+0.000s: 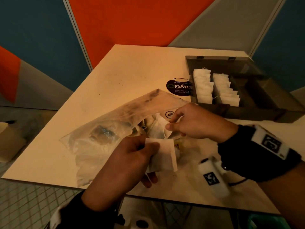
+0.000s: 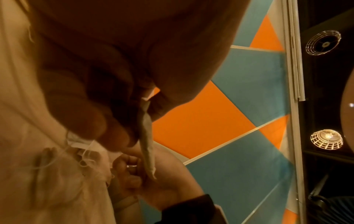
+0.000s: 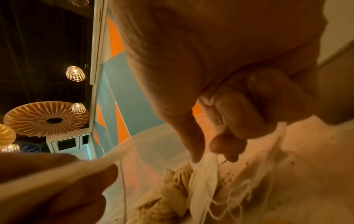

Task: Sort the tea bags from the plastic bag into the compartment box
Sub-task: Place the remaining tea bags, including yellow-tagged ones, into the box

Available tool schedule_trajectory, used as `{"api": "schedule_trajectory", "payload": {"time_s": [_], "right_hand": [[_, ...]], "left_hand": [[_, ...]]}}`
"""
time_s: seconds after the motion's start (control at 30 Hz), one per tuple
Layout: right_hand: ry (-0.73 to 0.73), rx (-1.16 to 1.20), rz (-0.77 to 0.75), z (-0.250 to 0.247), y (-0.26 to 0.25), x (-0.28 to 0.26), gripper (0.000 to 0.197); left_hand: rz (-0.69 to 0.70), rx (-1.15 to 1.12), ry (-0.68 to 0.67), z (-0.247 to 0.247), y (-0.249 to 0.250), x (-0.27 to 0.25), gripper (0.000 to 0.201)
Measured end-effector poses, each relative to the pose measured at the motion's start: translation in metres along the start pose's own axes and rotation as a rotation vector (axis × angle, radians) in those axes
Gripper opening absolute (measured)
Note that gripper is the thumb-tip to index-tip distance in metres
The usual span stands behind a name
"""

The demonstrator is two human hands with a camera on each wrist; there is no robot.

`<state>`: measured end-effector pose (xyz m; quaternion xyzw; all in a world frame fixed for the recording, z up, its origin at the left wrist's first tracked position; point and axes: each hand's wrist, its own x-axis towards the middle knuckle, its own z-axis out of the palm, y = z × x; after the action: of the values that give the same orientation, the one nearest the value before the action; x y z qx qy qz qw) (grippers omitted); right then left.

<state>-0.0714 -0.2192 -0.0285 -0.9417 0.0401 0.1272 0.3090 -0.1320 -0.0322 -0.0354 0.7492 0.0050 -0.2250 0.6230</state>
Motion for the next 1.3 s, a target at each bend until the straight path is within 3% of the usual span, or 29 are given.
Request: {"api": "schedule_trajectory", "payload": {"time_s": [0.23,0.4,0.5,0.6,0.73,0.83,0.97,1.13,1.23,1.3], "right_hand": [[-0.109,0.3,-0.088,-0.014,0.007,-0.009,0.014],[-0.33,0.312,-0.122,-0.051,0.014,-0.039,0.023],[-0.392,0.279,-0.17,-0.059,0.019,-0.051,0.014],[-0.396,0.275,-0.186,-0.06,0.024,-0.056,0.01],[-0.256,0.314,-0.096,-0.055,0.034,-0.057,0.016],[-0.144,0.408,-0.058,-0.049,0.037,-0.059,0.03],[-0.266,0.323,-0.141,-0.045,0.027,-0.06,0.053],[-0.467,0.227,-0.172,-0.047,0.017,-0.055,0.014],[-0.436,0.204,-0.177,-0.051,0.016,-0.052,0.011],[-0.38,0.165,-0.166,-0.052,0.017,-0.048,0.013]], "left_hand": [[0.109,0.081,-0.016,-0.008,-0.008,0.002,0.02],[0.366,0.13,0.007,-0.009,-0.004,0.008,0.026],[0.425,0.086,-0.138,0.001,0.002,0.01,0.026],[0.426,0.002,-0.252,0.013,0.006,0.008,0.022],[0.433,0.121,-0.158,0.022,0.011,0.006,0.021],[0.447,0.245,-0.089,0.023,0.015,0.004,0.021],[0.476,0.361,-0.096,0.023,0.019,0.001,0.019],[0.491,0.445,-0.096,0.013,0.028,-0.008,0.029],[0.503,0.48,-0.04,0.004,0.032,-0.011,0.041],[0.489,0.438,-0.024,-0.002,0.032,-0.011,0.026]]}}
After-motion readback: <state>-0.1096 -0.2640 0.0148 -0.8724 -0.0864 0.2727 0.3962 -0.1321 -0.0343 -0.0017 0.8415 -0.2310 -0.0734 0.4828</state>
